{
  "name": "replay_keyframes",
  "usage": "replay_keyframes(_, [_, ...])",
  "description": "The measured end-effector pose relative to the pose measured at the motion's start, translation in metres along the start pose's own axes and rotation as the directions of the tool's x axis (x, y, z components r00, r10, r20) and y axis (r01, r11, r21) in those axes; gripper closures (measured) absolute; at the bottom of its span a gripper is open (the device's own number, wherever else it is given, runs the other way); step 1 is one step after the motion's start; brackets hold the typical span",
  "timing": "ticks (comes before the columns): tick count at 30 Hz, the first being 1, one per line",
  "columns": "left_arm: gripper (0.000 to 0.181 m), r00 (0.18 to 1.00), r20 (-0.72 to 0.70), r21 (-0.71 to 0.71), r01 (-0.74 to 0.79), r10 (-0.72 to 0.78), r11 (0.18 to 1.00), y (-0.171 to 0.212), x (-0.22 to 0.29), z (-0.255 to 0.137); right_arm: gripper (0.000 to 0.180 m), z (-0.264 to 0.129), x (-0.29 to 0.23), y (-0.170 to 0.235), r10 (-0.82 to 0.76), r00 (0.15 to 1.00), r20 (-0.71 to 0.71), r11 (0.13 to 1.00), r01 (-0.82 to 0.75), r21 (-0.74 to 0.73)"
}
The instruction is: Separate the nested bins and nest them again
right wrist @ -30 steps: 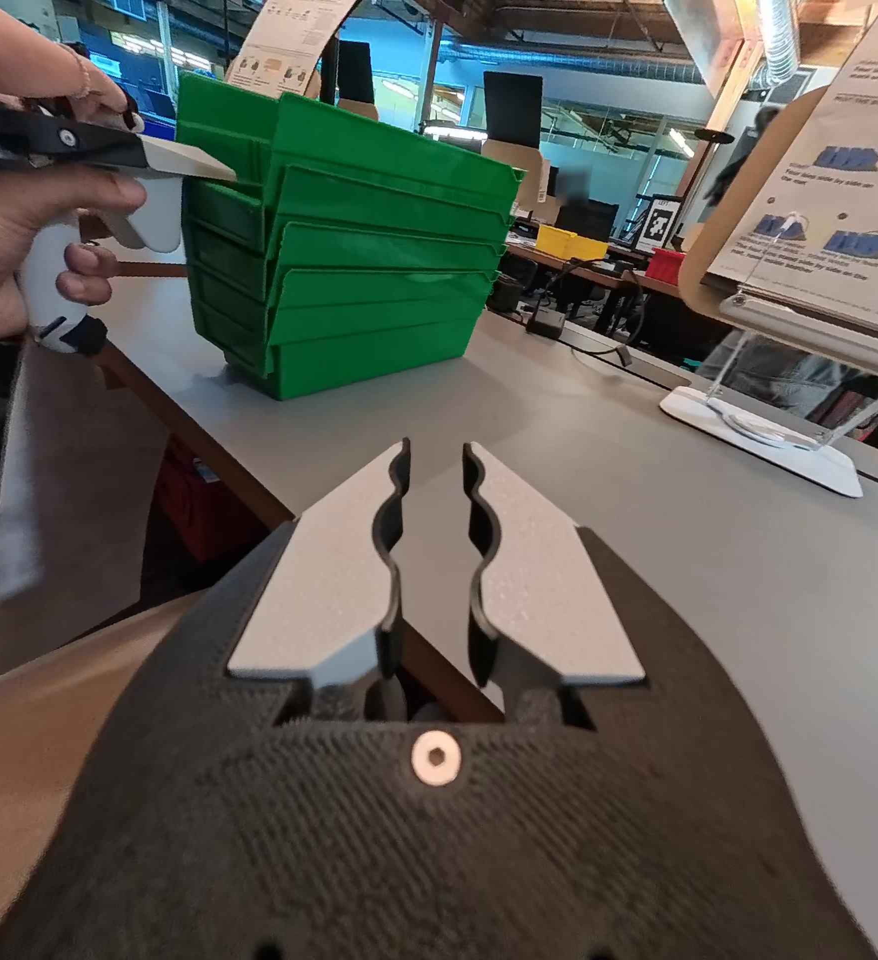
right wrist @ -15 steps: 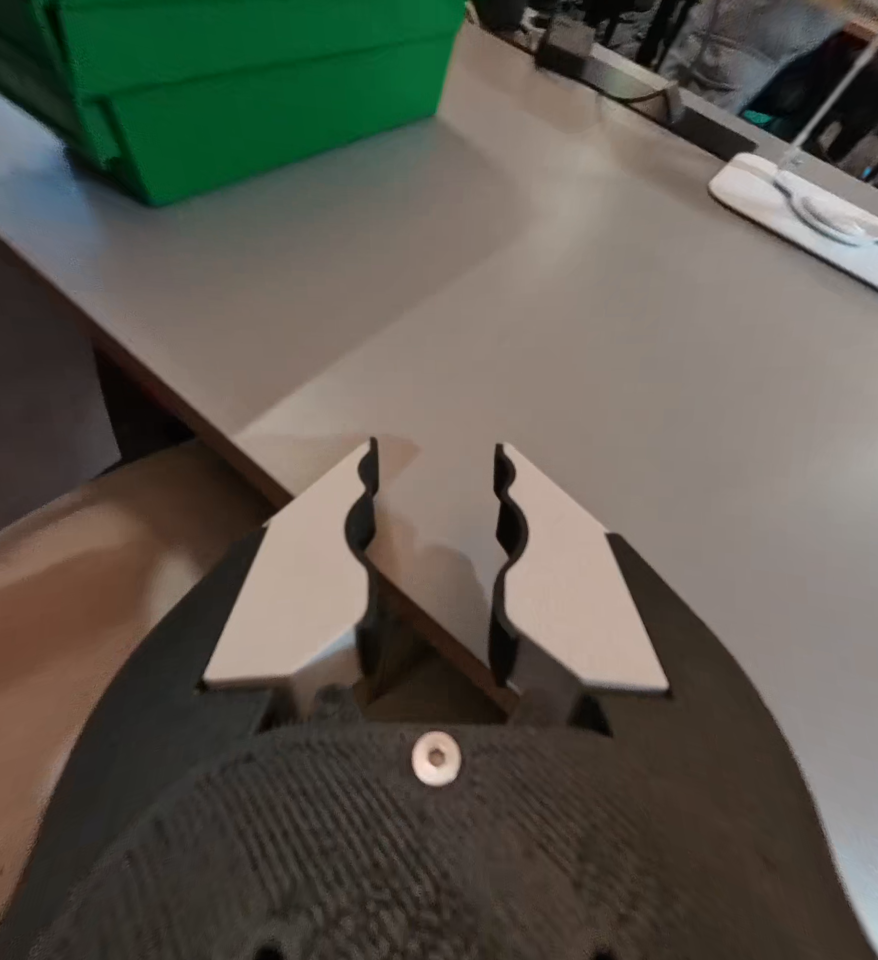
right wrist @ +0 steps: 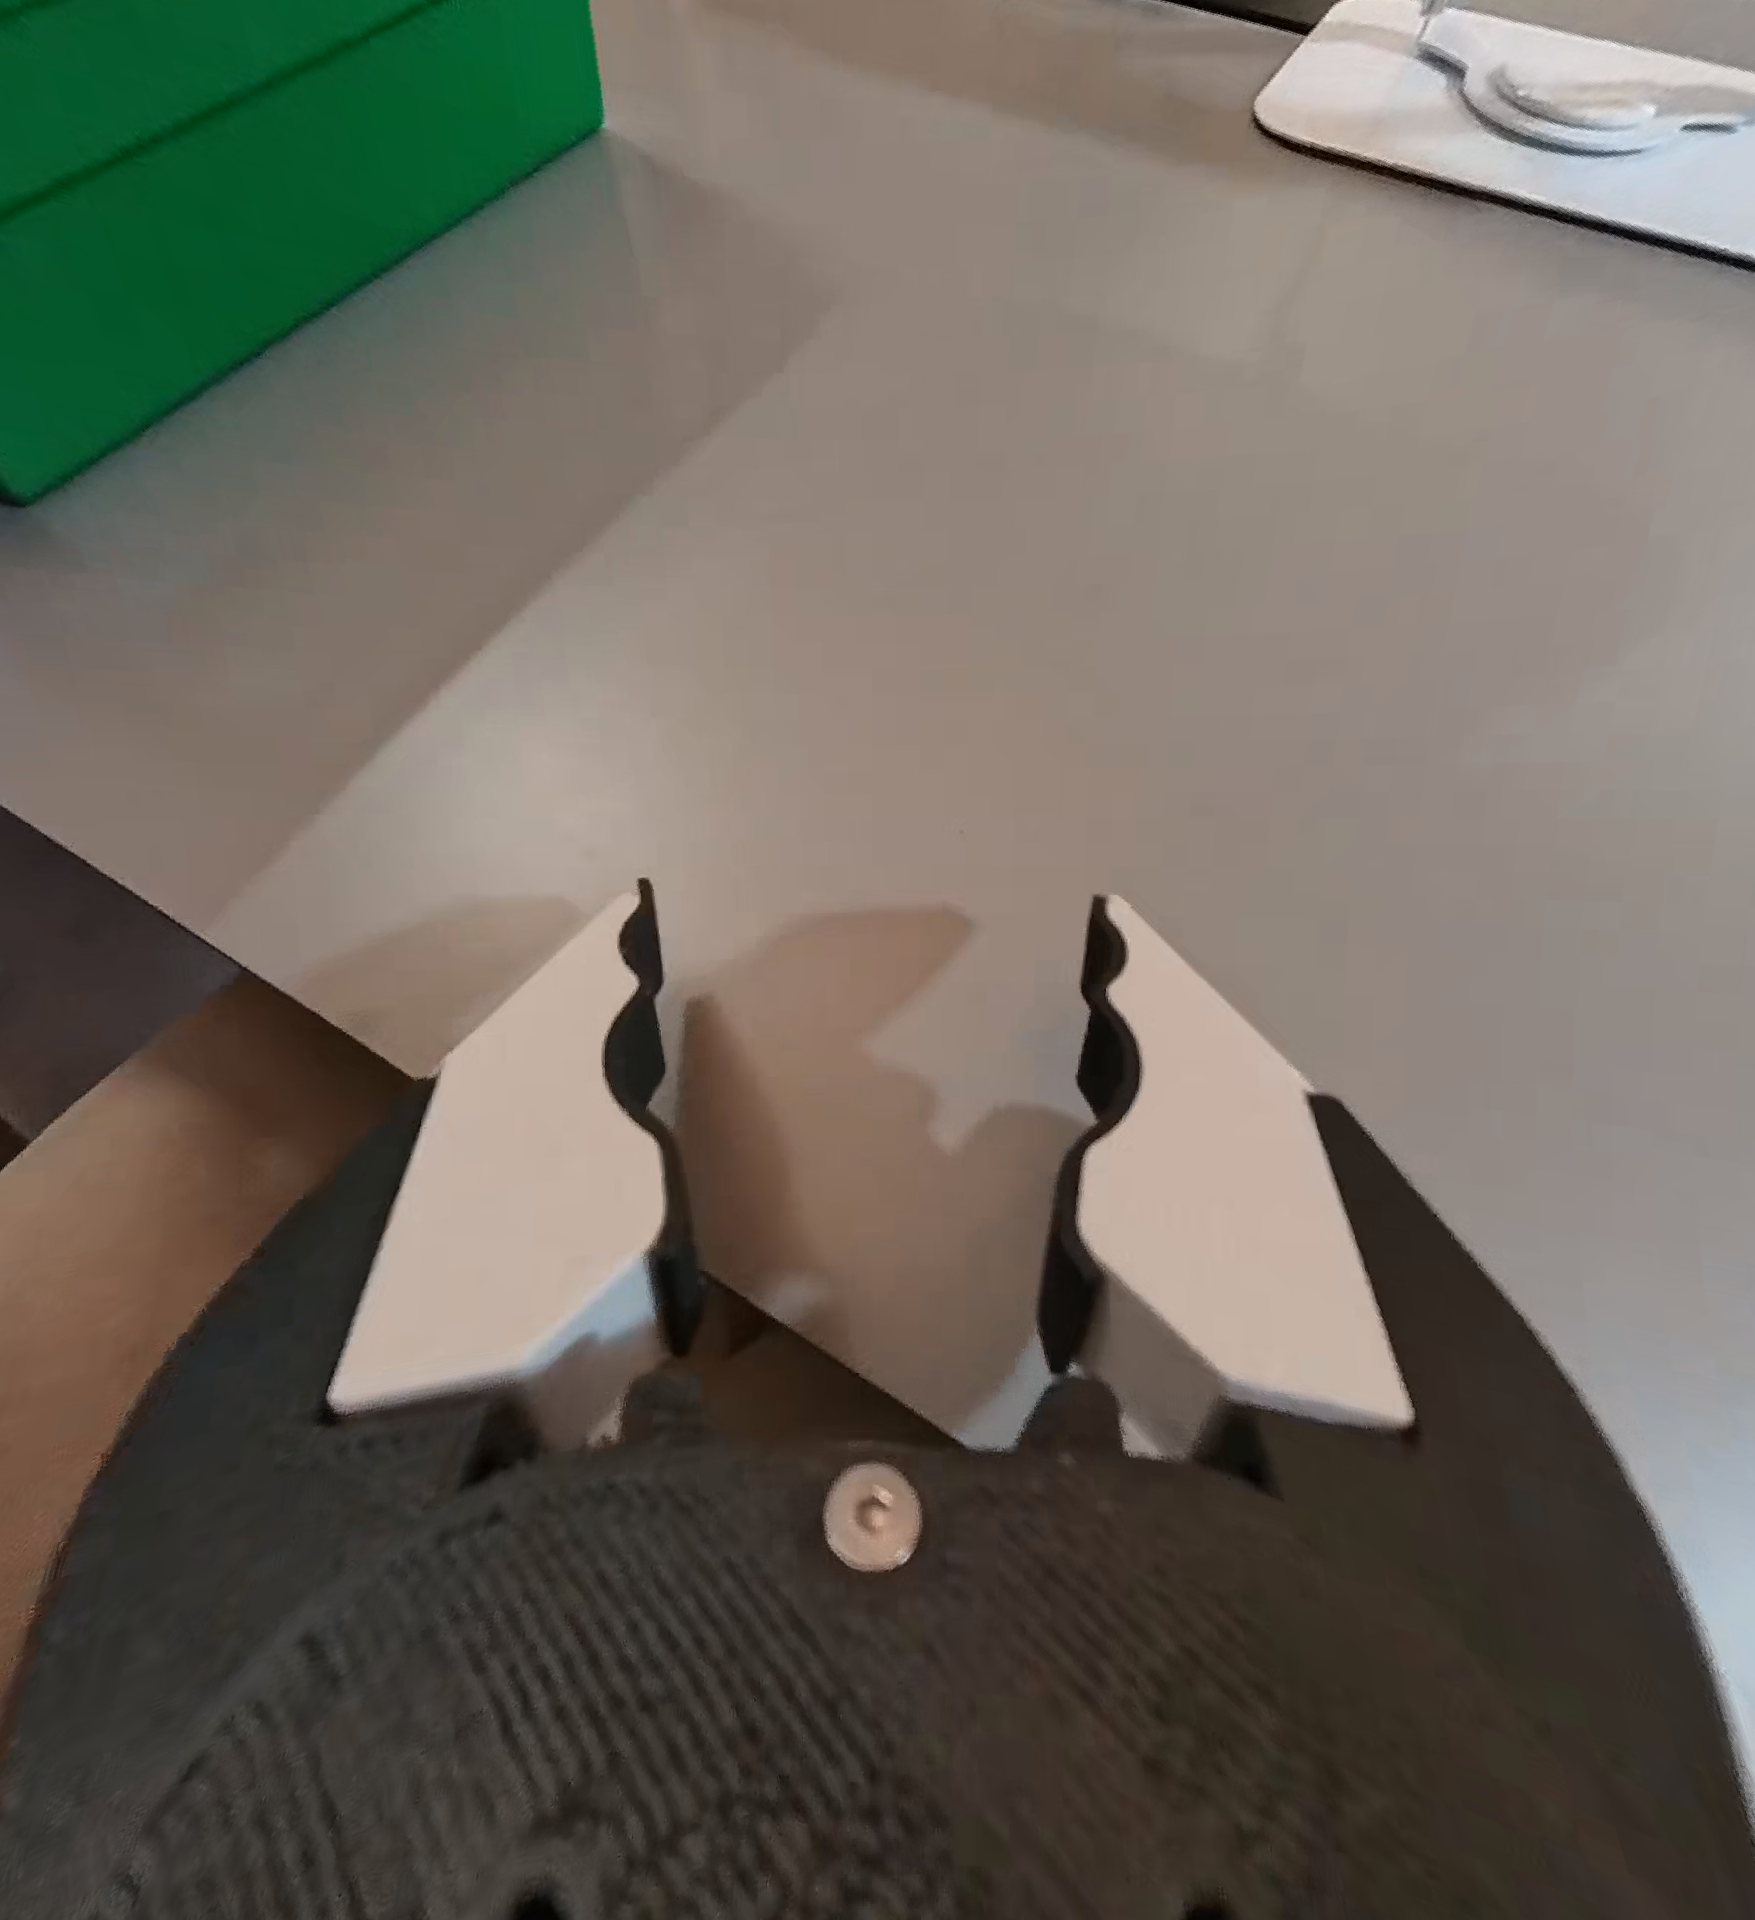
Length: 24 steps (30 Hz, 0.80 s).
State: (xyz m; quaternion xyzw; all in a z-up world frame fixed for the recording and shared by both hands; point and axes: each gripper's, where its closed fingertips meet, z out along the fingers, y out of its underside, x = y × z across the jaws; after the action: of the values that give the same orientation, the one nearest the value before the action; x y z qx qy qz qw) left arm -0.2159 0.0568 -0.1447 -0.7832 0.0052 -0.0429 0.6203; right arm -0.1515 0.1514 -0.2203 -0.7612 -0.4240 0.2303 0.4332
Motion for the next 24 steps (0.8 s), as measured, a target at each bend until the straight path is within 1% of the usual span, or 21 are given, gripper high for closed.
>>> replay_keyframes(1, [0.108, 1.000, -0.020, -0.116, -0.020, 0.017, 0.993, 0.024, 0.010, 0.010, 0.097, -0.002, 0.002, 0.000, 0.004, 1.000, -0.001, 1.000, -0.004, 0.001])
replay_keyframes(2, [0.101, 0.999, -0.014, -0.193, -0.039, 0.037, 0.980, 0.038, 0.013, 0.015, 0.097, -0.004, 0.003, 0.001, 0.004, 1.000, -0.004, 1.000, -0.004, 0.002])
replay_keyframes(3, [0.098, 0.998, -0.024, -0.213, -0.066, 0.062, 0.975, 0.043, 0.016, 0.019, 0.096, -0.006, 0.005, 0.003, 0.002, 1.000, -0.008, 1.000, -0.002, 0.001])
replay_keyframes(5, [0.098, 0.996, -0.035, -0.165, -0.086, 0.081, 0.982, 0.036, 0.016, 0.023, 0.095, -0.012, 0.009, 0.008, -0.001, 1.000, -0.019, 1.000, 0.001, -0.002])
replay_keyframes(7, [0.098, 0.997, -0.061, -0.134, -0.061, 0.053, 0.989, 0.029, 0.016, 0.029, 0.094, -0.018, 0.013, 0.013, 0.007, 1.000, -0.028, 1.000, -0.007, -0.005])
replay_keyframes(10, [0.097, 0.993, -0.114, -0.168, -0.024, 0.004, 0.985, 0.034, 0.016, 0.040, 0.093, -0.027, 0.024, 0.020, 0.019, 0.998, -0.058, 1.000, -0.019, -0.006])
replay_keyframes(11, [0.099, 0.991, -0.133, -0.187, -0.011, -0.014, 0.982, 0.036, 0.017, 0.044, 0.093, -0.030, 0.030, 0.021, 0.025, 0.997, -0.075, 1.000, -0.025, -0.002])
replay_keyframes(12, [0.113, 0.983, -0.177, -0.192, 0.004, -0.038, 0.981, 0.036, 0.022, 0.046, 0.093, -0.033, 0.035, 0.022, 0.036, 0.995, -0.088, 0.999, -0.036, 0.003])
replay_keyframes(13, [0.122, 0.969, -0.239, -0.186, 0.019, -0.064, 0.982, 0.033, 0.030, 0.046, 0.093, -0.037, 0.040, 0.023, 0.051, 0.994, -0.099, 0.999, -0.050, 0.008])
replay_keyframes(16, [0.131, 0.948, -0.295, -0.187, 0.067, -0.121, 0.980, 0.031, 0.035, 0.050, 0.093, -0.043, 0.051, 0.025, 0.102, 0.988, -0.116, 0.995, -0.100, 0.022])
replay_keyframes(20, [0.146, 0.949, -0.293, -0.181, 0.067, -0.119, 0.981, 0.034, 0.029, 0.050, 0.092, -0.043, 0.054, 0.021, 0.110, 0.988, -0.111, 0.994, -0.107, 0.038])
replay_keyframes(24, [0.150, 0.967, -0.234, -0.156, 0.060, -0.096, 0.986, 0.033, 0.013, 0.043, 0.087, -0.035, 0.044, 0.012, 0.114, 0.992, -0.048, 0.992, -0.112, 0.050])
